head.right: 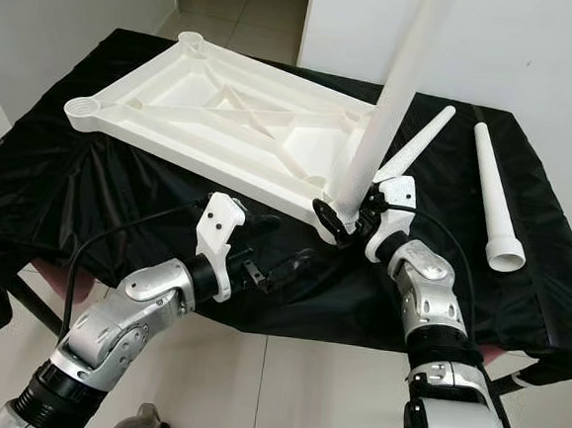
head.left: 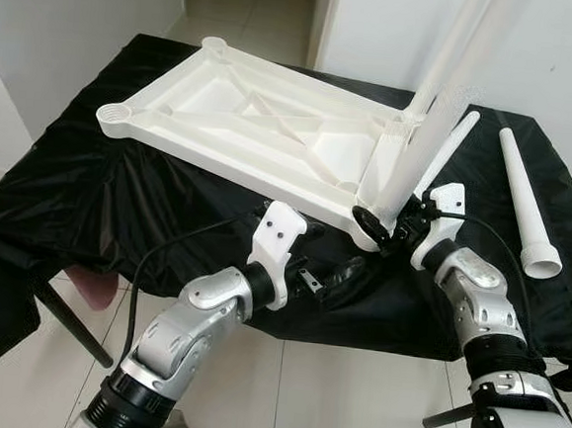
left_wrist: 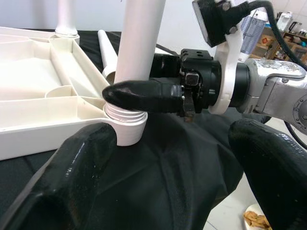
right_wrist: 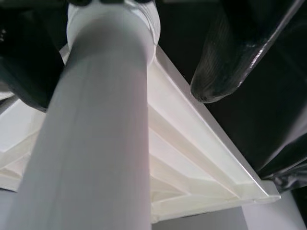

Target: Building children table

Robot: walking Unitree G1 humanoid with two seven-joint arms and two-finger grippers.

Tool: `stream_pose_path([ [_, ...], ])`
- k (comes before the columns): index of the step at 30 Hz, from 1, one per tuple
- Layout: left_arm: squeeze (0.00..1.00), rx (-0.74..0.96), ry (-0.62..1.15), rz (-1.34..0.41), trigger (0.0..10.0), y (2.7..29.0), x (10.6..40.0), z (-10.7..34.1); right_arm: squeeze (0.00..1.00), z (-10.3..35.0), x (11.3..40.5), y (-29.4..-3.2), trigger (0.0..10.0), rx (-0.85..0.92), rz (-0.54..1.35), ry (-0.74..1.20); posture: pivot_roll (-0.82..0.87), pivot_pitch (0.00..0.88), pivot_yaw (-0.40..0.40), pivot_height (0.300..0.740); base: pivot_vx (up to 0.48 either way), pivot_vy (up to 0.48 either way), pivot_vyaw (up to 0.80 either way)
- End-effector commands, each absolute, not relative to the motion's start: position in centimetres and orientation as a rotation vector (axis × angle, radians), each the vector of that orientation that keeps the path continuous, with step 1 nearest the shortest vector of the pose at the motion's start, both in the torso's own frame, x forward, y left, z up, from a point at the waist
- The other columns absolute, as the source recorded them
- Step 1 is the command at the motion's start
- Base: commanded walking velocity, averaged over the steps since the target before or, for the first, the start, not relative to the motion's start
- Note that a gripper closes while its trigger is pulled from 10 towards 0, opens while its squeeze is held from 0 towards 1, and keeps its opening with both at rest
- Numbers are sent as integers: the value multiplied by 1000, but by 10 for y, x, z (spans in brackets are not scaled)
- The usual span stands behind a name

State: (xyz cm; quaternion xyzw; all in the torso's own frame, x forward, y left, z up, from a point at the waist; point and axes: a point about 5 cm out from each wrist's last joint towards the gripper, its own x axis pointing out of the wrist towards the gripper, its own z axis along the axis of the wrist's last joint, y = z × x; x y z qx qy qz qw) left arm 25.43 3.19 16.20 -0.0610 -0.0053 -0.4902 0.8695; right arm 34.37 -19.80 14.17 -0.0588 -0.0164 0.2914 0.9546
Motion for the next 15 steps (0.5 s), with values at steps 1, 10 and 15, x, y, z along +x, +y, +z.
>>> stream_pose_path([
  [1, 0, -110, -24, -1056, 10000, 31, 253, 164, 0, 141, 345, -199, 10000, -137, 605, -21, 76, 0, -54, 740, 0, 0, 0],
  [10, 0, -106, -21, -1059, 10000, 32, 253, 165, 0, 134, 347, -200, 7059, -77, 578, 16, 79, 0, -47, 740, 0, 0, 0],
  [15, 0, -104, -21, -1066, 10000, 31, 253, 165, 0, 130, 349, -199, 0, -25, 555, 19, 77, 0, -44, 740, 0, 0, 0],
])
